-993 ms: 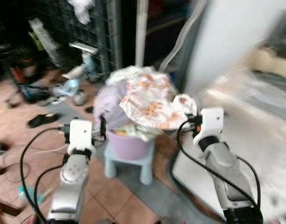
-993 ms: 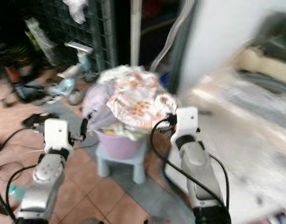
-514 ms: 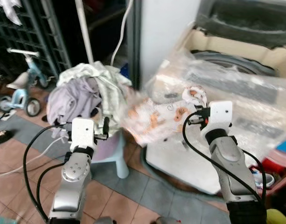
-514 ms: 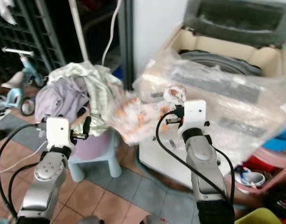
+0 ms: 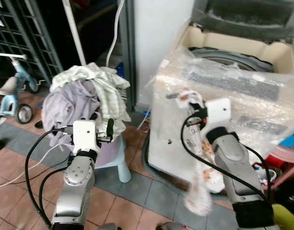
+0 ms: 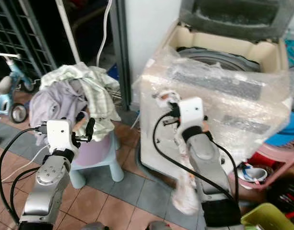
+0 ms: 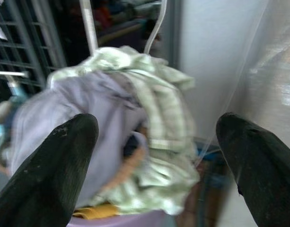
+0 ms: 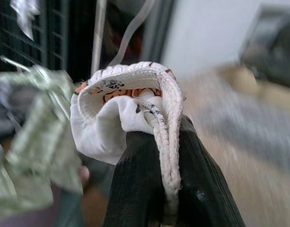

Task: Clothes washing

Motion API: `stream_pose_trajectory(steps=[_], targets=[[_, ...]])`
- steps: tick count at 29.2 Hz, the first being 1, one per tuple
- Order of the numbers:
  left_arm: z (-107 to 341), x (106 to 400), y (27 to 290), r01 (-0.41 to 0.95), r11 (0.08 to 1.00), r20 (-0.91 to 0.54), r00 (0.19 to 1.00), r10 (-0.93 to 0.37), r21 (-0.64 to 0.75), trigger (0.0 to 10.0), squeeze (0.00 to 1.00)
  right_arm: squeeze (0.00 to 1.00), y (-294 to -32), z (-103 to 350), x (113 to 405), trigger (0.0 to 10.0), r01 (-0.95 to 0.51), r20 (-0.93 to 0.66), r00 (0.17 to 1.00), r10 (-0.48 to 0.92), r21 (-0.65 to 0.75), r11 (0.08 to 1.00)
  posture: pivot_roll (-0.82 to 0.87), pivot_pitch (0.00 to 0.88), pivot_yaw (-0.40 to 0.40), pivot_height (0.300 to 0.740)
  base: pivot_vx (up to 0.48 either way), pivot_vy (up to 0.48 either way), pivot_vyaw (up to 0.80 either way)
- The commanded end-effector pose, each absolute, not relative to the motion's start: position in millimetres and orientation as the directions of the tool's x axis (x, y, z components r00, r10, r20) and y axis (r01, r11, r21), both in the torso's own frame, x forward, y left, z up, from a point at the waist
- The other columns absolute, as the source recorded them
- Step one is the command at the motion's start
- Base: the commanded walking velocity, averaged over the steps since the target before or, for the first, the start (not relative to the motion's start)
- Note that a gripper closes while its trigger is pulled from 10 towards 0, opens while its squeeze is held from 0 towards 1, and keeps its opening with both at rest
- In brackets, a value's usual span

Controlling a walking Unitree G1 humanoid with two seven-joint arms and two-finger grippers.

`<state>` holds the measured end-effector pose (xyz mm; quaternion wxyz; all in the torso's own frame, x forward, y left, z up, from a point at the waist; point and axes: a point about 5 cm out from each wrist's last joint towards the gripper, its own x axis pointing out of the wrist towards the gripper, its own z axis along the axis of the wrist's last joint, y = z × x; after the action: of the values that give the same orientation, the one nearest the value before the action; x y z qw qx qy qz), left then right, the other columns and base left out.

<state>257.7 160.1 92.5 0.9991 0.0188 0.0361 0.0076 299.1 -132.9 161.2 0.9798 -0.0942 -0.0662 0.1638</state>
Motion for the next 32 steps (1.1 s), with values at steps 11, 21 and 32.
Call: stream_pose_trajectory(steps=[11, 21, 32], targets=[[98.6, 260.9, 156.0, 0.004, 1.000, -0.051, 0.999, -0.002, 0.031, 10.0, 0.00, 0.00, -154.2, 193.8, 319.7, 10.0, -0.225, 0.202, 0.937, 0.283, -0.268, 0.937, -0.07, 0.000, 0.015, 0.740, 0.442, 0.000, -0.80], [97.1, 261.2, 156.2, -0.015, 1.000, -0.066, 0.998, 0.016, 0.010, 10.0, 0.00, 0.00, -149.8, 211.4, 330.9, 10.0, -0.277, 0.236, 0.896, 0.375, -0.361, 0.890, -0.06, 0.000, 0.010, 0.740, 0.374, 0.105, -0.63], [97.8, 259.8, 158.5, -0.035, 0.999, -0.060, 0.998, 0.036, 0.021, 10.0, 0.00, 0.00, -151.1, 204.7, 329.9, 10.0, -0.276, 0.236, 0.898, 0.371, -0.352, 0.894, -0.06, 0.000, 0.012, 0.740, 0.074, 0.414, 0.00]])
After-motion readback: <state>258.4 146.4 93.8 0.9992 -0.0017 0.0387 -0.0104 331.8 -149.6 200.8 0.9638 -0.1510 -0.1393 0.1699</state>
